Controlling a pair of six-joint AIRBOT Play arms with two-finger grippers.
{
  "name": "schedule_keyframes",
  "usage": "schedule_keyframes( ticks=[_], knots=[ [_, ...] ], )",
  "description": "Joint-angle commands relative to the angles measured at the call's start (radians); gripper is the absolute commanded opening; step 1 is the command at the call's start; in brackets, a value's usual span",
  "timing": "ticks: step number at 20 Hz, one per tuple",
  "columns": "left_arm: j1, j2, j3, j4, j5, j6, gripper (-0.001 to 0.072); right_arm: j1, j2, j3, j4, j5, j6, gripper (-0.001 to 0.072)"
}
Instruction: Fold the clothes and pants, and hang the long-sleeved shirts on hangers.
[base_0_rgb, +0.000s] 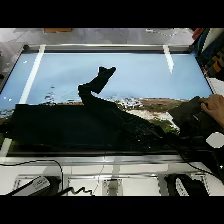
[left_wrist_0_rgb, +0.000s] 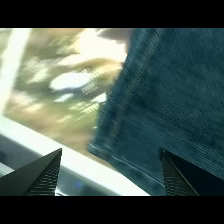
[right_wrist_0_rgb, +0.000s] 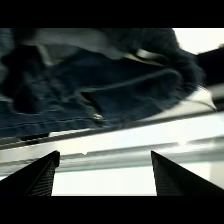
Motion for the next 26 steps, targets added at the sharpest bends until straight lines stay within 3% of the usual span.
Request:
schedule_keyframes(
  ticks=[1, 5, 10, 14, 16, 18, 19, 22, 26],
  knots=[
    [0.0, 0.05, 0.051, 0.019, 0.066, -0.004, 0.0702, 0.01, -0.021, 0.008, 0.119, -0.097, -0.069, 0.0615],
    [-0.006, 0.132, 0.065, 0.009, 0.104, -0.013, 0.0701, 0.133, -0.162, 0.005, 0.224, -0.29, -0.187, 0.0615],
    [-0.006, 0.162, 0.065, 0.009, -0.024, -0.013, 0.0701, 0.329, -0.428, 0.007, 0.272, -0.471, -0.199, 0.0615],
    [-0.006, 0.162, 0.064, 0.009, -0.075, -0.013, 0.0701, 0.397, -0.488, 0.019, 0.399, -0.543, -0.309, 0.0603],
    [-0.006, 0.162, 0.064, 0.009, -0.077, -0.013, 0.0702, 0.401, -0.488, 0.038, 0.398, -0.59, -0.321, 0.0416],
    [-0.006, 0.162, 0.064, 0.009, -0.087, -0.013, 0.0701, 0.401, -0.486, 0.087, 0.398, -0.583, -0.321, 0.0088],
    [-0.006, 0.162, 0.064, 0.009, -0.093, -0.013, 0.0702, 0.401, -0.482, 0.125, 0.398, -0.571, -0.321, 0.0029],
    [-0.006, 0.162, 0.064, 0.009, -0.114, -0.013, 0.0701, 0.398, -0.467, 0.297, 0.359, -0.584, -0.341, 0.0029],
    [-0.006, 0.162, 0.064, -0.008, -0.129, -0.013, 0.0701, 0.331, -0.465, 0.477, 0.126, -0.636, -0.298, 0.0029]
  ],
)
